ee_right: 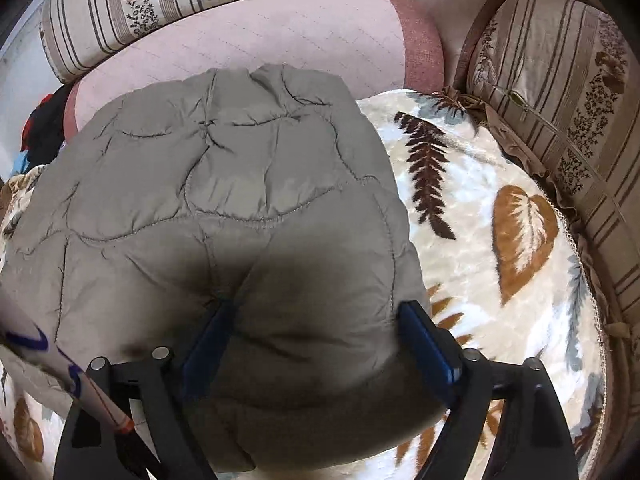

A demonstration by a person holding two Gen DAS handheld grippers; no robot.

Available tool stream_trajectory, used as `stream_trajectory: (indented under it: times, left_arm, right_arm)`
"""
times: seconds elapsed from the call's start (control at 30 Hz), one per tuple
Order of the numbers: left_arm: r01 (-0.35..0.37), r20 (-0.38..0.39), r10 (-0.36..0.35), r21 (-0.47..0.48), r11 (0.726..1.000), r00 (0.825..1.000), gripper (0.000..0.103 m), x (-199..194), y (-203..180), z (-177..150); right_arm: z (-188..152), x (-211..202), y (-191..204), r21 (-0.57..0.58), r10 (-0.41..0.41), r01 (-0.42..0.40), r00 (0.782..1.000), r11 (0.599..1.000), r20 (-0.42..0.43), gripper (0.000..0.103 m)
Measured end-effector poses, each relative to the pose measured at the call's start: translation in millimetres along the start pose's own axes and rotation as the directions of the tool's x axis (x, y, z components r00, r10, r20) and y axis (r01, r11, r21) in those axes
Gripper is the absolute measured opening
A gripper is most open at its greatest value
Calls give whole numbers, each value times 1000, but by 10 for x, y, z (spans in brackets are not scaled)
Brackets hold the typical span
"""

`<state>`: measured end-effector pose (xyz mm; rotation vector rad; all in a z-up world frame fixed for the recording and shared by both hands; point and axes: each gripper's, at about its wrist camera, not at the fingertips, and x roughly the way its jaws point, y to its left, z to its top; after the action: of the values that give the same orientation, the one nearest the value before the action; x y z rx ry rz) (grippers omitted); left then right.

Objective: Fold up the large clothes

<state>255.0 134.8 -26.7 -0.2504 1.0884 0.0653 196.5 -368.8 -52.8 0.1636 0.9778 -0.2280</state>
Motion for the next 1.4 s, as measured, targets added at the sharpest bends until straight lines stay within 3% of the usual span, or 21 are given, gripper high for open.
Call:
stream_trajectory:
  times: [0.17,0.27,0.4,0.53,0.6,0.7,0.77,0.83,0.93,1.0,1.07,1.17,1.2,1.23,1.3,1.37,1.4]
  left_arm:
    - [120,35,-120,-7,993,992,102,-202,167,-55]
    - [239,12,-239,-46,970,971,102,-161,273,-69]
    - [422,-24,-426,-105,901,904,102,56,292,-108]
    - [489,-95,-494,-70,870,865,102,364,88,-151]
    - [536,-141,-541,-80,841,829,103,532,-50,-179]
    - [510,-128,-517,-89,856,846,103,618,-181,-177]
    - [502,-131,-513,-106,858,849,101,602,-191,-169]
    - [488,-130,-497,-96,867,858,82,498,-205,-161]
    - [474,-120,-475,-38,879,872,64,238,-250,-174]
    - [472,-119,-470,-15,882,875,62,73,-269,-225]
    - [467,-118,-464,-2,884,878,62,-22,-252,-286]
    - [447,-131,-441,16,894,888,66,-34,-214,-442]
    - [415,-146,-409,16,910,901,73,54,-207,-463]
    - [395,-155,-390,7,919,908,81,106,-171,-472]
    - [380,-168,-383,-49,924,908,84,169,-100,-438]
    - [370,-162,-376,-70,926,912,84,81,-80,-410]
    - [355,-143,-357,-42,934,923,84,-37,-84,-391]
  right_arm:
    - [-66,-304,-354,64,122,-123,992,990,24,95]
    - [-184,-287,-655,156,201,-198,980,968,1,96]
    - [-407,-105,-937,284,305,-288,952,914,-17,97]
    - [-539,135,-964,381,441,-406,898,831,-5,98]
    - [-522,262,-927,410,474,-436,880,801,9,102]
    - [-460,506,-853,475,541,-484,841,735,21,102]
    - [-414,571,-809,495,539,-478,842,726,23,102]
    - [-371,569,-792,508,548,-481,836,714,22,88]
    - [-332,435,-788,498,583,-516,812,697,26,63]
    - [-337,279,-788,475,594,-535,804,699,31,54]
    - [-377,159,-793,455,599,-546,800,704,34,53]
    - [-555,33,-842,436,608,-559,793,705,36,52]
    - [-605,28,-838,421,600,-554,799,719,27,53]
    - [-659,49,-815,400,583,-537,812,743,7,56]
    - [-742,109,-818,408,541,-490,841,770,-9,77]
    - [-762,91,-852,438,509,-457,860,775,-4,82]
    - [-750,40,-863,437,496,-445,868,782,-4,82]
